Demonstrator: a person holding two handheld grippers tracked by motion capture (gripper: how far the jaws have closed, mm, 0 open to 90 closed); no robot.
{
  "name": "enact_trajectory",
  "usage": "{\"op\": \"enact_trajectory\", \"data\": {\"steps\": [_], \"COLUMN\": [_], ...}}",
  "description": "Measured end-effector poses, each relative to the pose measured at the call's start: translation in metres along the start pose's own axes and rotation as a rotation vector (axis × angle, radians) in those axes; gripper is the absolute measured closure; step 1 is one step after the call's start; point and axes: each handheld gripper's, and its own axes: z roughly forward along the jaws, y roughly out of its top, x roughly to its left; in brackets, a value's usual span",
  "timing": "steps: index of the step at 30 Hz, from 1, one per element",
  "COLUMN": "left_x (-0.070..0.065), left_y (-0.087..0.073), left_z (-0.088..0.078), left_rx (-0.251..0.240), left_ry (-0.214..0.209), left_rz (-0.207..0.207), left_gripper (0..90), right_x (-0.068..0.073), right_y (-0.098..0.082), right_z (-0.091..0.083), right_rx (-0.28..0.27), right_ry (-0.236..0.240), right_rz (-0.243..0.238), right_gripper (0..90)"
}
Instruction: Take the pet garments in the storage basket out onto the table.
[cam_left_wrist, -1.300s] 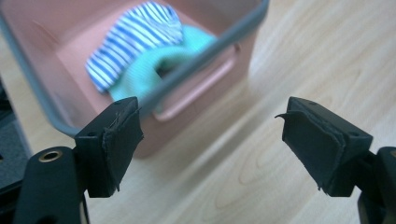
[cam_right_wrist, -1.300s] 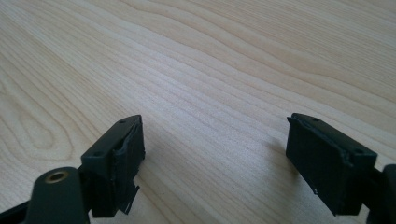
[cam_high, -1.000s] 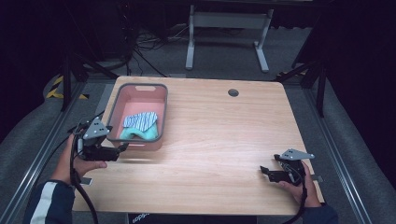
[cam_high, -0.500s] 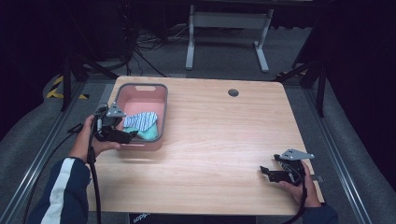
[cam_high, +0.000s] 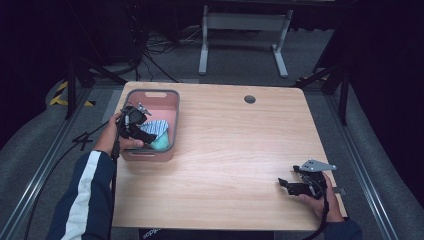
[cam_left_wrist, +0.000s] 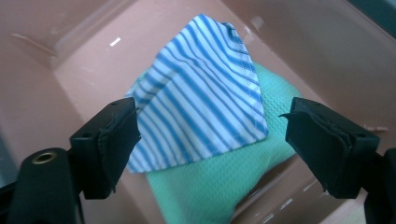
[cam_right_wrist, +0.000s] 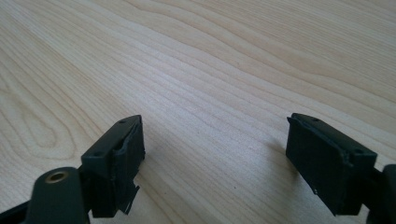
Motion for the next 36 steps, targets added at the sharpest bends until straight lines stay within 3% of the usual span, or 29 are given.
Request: {"op": "enact_trajectory", "data": {"steps": [7, 11, 16, 21, 22, 24, 29, 36], "left_x": [0.001, 0.003, 0.002, 0.006, 0.007, 0.007, 0.009, 0.012], "left_y": [0.007, 0.010, 0.013, 0.017, 0.017, 0.017, 0.017, 0.012], "left_z": [0.020, 0.023, 0.031, 0.040, 0.041, 0.042, 0.043, 0.034], "left_rx": [0.134, 0.159, 0.248, 0.333, 0.350, 0.354, 0.366, 0.319], "left_ry": [0.015, 0.013, 0.003, -0.017, -0.020, -0.043, -0.054, -0.044], "left_rz": [0.008, -0.002, 0.011, -0.037, -0.028, -0.045, -0.030, -0.023], "left_gripper": [18.7, 19.5, 22.6, 26.6, 27.2, 31.6, 51.9, 71.2], "right_x": [0.000, 0.000, 0.000, 0.000, 0.000, 0.000, 0.000, 0.000], "right_y": [0.000, 0.000, 0.000, 0.000, 0.000, 0.000, 0.000, 0.000], "right_z": [0.000, 0.000, 0.000, 0.000, 0.000, 0.000, 0.000, 0.000], "right_rx": [0.000, 0.000, 0.000, 0.000, 0.000, 0.000, 0.000, 0.000], "right_ry": [0.000, 0.001, 0.000, 0.000, 0.000, 0.000, 0.000, -0.001], "right_rz": [-0.001, -0.001, -0.001, -0.002, -0.002, -0.002, -0.002, -0.002], "right_gripper": [20.1, 20.1, 20.1, 20.1, 20.1, 20.1, 20.1, 20.1]}}
